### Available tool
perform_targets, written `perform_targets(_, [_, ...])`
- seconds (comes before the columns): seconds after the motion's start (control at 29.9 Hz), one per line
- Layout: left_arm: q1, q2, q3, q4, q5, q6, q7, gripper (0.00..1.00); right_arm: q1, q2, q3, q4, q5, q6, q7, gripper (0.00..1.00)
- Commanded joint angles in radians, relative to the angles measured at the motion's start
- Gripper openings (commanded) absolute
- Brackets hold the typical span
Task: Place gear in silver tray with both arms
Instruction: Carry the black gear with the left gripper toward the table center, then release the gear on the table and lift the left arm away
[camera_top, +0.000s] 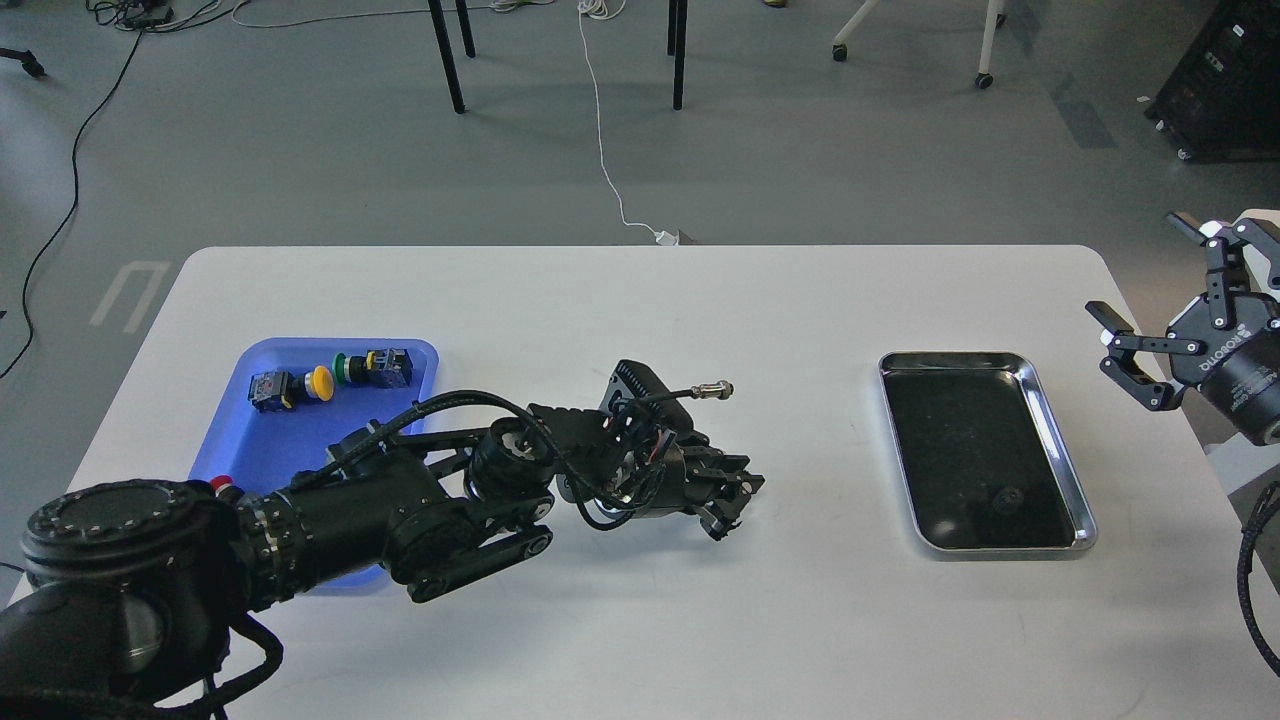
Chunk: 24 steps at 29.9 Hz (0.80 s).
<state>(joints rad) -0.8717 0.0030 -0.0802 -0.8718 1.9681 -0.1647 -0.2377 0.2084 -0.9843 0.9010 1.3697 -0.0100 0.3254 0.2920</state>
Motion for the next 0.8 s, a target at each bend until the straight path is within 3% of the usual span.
perform_targets(0.0, [0.002,-0.003,-0.001,0.008,0.000,0.001,0.000,0.28,0.008,0.004,0.015,-0.001,-0.002,-0.003,0.004,0.97])
perform_targets(0.1, [-0.003,-0.003,-0.015,0.007,-0.009,0.004,0.000,0.53,0.037,0.006,0.019,-0.001,-0.004,-0.003,0.004,0.97])
perform_targets(0.17, [-0.004,-0.003,-0.016,-0.006,-0.012,0.019,-0.006,0.63,0.075,0.006,0.007,-0.006,-0.005,-0.002,0.003,0.97])
perform_targets(0.33, [-0.006,0.008,-0.018,-0.018,-0.041,0.157,-0.014,0.70,0.195,0.006,-0.039,-0.029,-0.096,-0.006,-0.017,0.97])
perform_targets(0.5, [-0.019,0.078,-0.029,-0.018,-0.327,0.166,-0.009,0.70,0.408,0.013,-0.232,-0.067,-0.156,-0.017,-0.016,0.97])
perform_targets(0.6, [-0.076,0.149,-0.035,-0.016,-0.597,0.137,-0.012,0.70,0.560,0.013,-0.384,-0.101,-0.157,-0.014,-0.014,0.97])
perform_targets(0.77, [-0.148,0.294,-0.042,0.002,-1.062,-0.022,-0.022,0.70,0.810,0.024,-0.618,-0.112,-0.188,-0.006,-0.011,0.97])
